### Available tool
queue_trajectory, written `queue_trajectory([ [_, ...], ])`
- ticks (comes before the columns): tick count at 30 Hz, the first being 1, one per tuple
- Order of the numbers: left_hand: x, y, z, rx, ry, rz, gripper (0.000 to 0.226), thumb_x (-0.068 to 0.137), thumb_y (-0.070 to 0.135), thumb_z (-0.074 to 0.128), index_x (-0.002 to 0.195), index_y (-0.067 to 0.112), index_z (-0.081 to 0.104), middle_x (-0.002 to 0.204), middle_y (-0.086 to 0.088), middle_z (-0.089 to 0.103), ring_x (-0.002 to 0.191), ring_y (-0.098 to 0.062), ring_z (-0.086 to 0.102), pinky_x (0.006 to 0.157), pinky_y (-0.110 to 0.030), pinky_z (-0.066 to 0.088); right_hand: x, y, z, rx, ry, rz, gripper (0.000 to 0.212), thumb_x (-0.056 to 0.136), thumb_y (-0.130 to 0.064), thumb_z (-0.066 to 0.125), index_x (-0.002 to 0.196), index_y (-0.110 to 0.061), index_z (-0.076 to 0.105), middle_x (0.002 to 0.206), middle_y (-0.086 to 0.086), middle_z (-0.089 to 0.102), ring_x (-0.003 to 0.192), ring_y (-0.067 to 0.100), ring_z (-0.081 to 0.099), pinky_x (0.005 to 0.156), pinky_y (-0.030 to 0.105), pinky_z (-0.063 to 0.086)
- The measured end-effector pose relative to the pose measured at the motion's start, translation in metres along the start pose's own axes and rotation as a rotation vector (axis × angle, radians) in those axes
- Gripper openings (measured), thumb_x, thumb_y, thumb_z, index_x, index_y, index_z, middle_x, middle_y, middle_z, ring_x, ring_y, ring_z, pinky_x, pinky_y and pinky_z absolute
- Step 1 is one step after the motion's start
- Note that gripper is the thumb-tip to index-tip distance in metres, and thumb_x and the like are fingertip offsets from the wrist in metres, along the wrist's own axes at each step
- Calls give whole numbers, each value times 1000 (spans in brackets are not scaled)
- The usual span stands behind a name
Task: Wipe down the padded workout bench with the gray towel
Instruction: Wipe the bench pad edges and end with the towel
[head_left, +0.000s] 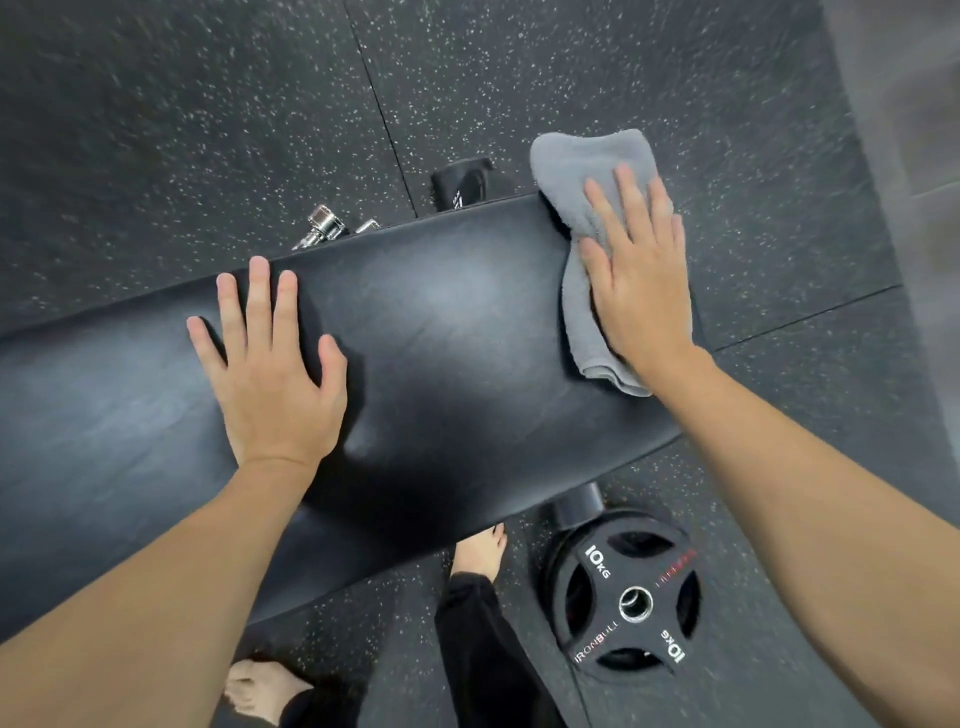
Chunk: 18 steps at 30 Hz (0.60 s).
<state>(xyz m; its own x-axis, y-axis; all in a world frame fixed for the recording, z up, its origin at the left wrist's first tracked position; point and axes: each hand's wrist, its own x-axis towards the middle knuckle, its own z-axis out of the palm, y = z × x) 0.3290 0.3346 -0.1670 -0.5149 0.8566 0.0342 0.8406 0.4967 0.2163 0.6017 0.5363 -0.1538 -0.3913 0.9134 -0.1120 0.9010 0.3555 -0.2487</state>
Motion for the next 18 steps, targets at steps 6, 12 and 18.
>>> queue_trajectory([
  [6, 0, -1, 0, -21, 6, -2, 63, 100, 36, 40, 158, 14, 32, 171, -7, 23, 159, -33, 15, 126, -64, 10, -114, 22, 13, -3, 42, 62, 53, 109, -40, 26, 160, -27, 26, 171, 5, 12, 157, 39, 5, 126, 55, 14],
  [12, 0, -1, 0, -4, 2, -3, 64, 100, 37, 38, 159, 13, 31, 171, -7, 22, 158, -35, 15, 125, -65, 12, -153, -5, 24, -62, 12, 0, 53, 108, -38, 29, 159, -22, 31, 170, 10, 17, 157, 41, 7, 125, 59, 14],
  [18, 2, -4, -11, -110, -54, 19, 66, 97, 38, 45, 157, 11, 36, 171, -8, 22, 159, -33, 14, 127, -61, 7, -81, -71, 20, -98, -89, -173, 55, 108, -42, 24, 161, -27, 25, 171, 5, 13, 158, 36, 6, 126, 58, 14],
])
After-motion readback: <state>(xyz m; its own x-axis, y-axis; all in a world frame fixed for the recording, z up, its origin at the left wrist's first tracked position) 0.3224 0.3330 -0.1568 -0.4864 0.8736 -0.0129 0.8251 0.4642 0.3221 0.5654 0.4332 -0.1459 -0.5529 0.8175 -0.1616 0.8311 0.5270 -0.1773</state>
